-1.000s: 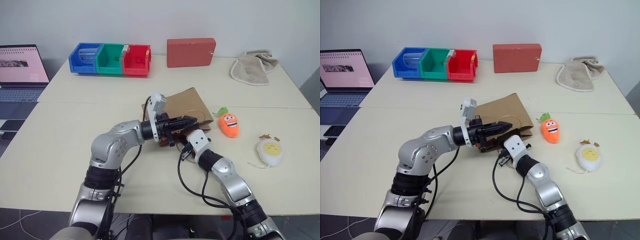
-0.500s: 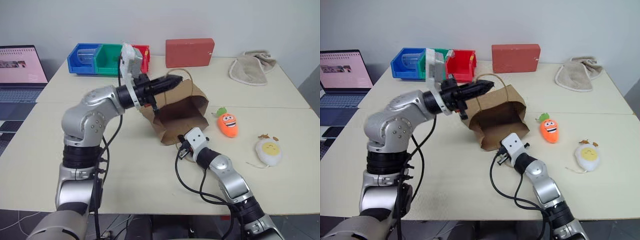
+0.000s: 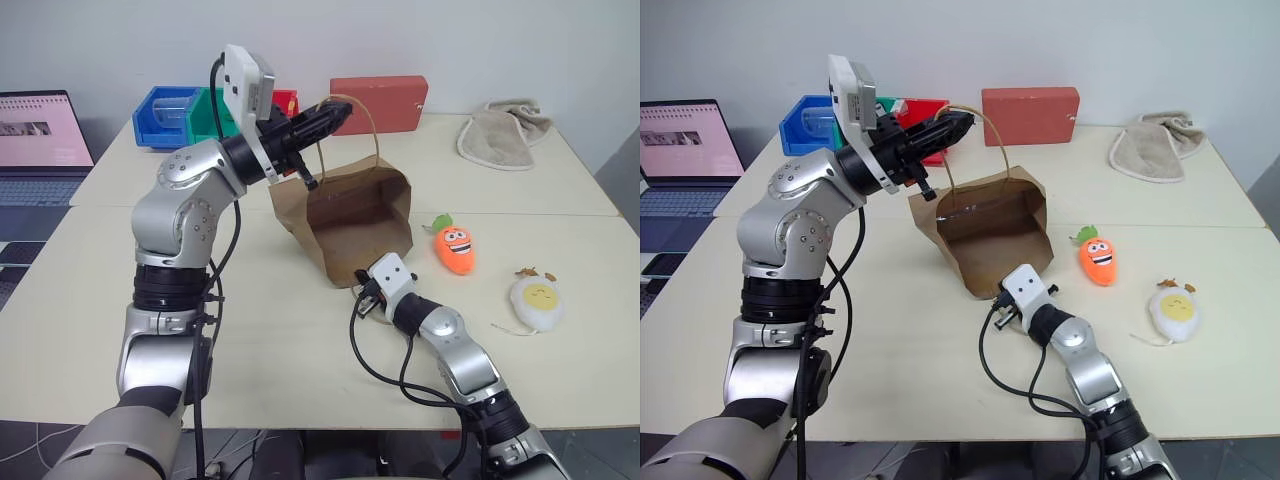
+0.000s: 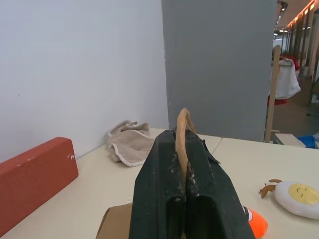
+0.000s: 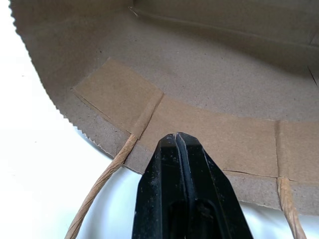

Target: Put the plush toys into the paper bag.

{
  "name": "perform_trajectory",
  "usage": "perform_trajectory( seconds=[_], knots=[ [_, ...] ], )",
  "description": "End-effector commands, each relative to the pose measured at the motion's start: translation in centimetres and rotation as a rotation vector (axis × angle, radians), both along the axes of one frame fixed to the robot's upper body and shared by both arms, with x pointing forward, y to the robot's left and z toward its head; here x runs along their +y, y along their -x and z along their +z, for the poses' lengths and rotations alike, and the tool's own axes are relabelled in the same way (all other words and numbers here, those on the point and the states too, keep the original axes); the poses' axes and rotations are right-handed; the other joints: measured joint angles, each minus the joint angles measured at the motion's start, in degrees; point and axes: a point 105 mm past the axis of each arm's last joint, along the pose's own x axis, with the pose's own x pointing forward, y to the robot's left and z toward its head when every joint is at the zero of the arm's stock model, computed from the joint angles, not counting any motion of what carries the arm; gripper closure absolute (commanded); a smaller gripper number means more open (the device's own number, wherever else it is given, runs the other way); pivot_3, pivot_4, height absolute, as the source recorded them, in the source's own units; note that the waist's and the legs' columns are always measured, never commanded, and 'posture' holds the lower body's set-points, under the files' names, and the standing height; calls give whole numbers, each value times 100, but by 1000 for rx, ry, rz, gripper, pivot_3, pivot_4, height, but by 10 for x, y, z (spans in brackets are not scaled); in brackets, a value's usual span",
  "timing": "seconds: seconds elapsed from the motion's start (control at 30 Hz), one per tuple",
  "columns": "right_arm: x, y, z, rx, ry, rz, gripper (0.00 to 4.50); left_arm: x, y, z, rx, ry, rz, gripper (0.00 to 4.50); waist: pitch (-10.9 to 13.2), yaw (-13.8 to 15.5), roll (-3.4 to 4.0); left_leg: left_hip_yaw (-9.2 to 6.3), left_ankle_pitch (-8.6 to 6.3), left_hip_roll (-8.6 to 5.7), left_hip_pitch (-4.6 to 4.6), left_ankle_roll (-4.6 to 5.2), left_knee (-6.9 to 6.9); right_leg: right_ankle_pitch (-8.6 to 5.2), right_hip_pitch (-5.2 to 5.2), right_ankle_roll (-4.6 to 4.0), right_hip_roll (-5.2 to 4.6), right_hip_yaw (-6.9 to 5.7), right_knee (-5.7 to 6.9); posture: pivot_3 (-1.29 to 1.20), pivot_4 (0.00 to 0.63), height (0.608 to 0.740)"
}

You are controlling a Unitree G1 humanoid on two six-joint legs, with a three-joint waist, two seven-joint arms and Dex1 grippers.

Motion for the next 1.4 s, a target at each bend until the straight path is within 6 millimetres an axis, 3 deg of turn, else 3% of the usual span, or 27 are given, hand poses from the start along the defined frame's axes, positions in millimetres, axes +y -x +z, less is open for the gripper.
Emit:
perform_trajectory(
  seconds=[0.03, 0.17, 0.37, 0.67, 0.77, 0.93, 1.03, 1.13, 1.23, 1.4],
  knots=[
    [-1, 2, -6, 38, 2, 2, 4477, -3, 5, 11, -72, 3, 0, 4500, 0, -1, 0, 0, 0, 0, 0, 0, 0, 0, 0, 0, 0, 0, 1, 0, 150, 740],
    [-2, 1, 0, 26, -16, -5, 4477, -2, 3, 14, -81, 35, 16, 4500, 0, -1, 0, -1, 0, 0, 0, 0, 0, 1, 0, 1, 0, 0, 0, 0, 150, 740],
    [-4, -3, 23, -56, -87, -19, 4477, -23, 21, -19, -21, -58, -101, 4500, 1, -8, 0, 0, 0, 0, -1, 0, -3, 1, -3, 1, 0, 0, 1, 0, 150, 740],
    [-14, 22, 60, -140, -131, 55, 4477, -36, 38, -44, 70, -61, -176, 4500, 1, 3, 1, -2, 0, 0, -15, 0, -2, 1, -16, 2, 0, 0, 1, 0, 150, 740],
    [-27, 32, 78, -165, -127, 69, 3875, -39, 43, -49, 92, -58, -201, 4500, 2, 8, 1, -2, 0, 0, -18, 0, -1, 0, -16, 2, 0, 0, -1, 0, 150, 740],
    [-65, 43, 100, -190, -61, 55, 2090, -40, 47, -55, 122, -60, -217, 4500, 2, 47, 1, -2, 0, 0, -19, 0, -1, -1, -16, 0, -1, -1, -3, 0, 150, 740],
    [-91, 41, 101, -168, 8, 1, 1027, -40, 49, -57, 141, -55, -225, 4500, 2, 50, 0, -1, 0, 0, -21, 0, 0, -2, -16, -2, -1, -1, -4, 0, 150, 740],
    [-119, 28, 90, -126, 55, -161, 17, -42, 52, -60, 149, -65, -238, 4500, 2, 39, 0, 1, 0, 0, -20, 0, -1, -19, -16, -31, 0, 0, -3, 0, 150, 740],
    [-139, 15, 57, -5, 99, -322, 17, -45, 56, -65, 163, -70, -253, 4500, 2, 46, 0, 1, 0, 0, -19, 0, -1, -20, -16, -34, 0, 0, -3, 0, 150, 740],
    [-152, 1, 42, 26, 110, -447, 17, -46, 57, -68, 179, -66, -250, 4500, 2, 39, 1, 1, 0, -2, -30, 0, 0, -20, -23, -33, -1, 2, -3, 0, 150, 740]
  ],
)
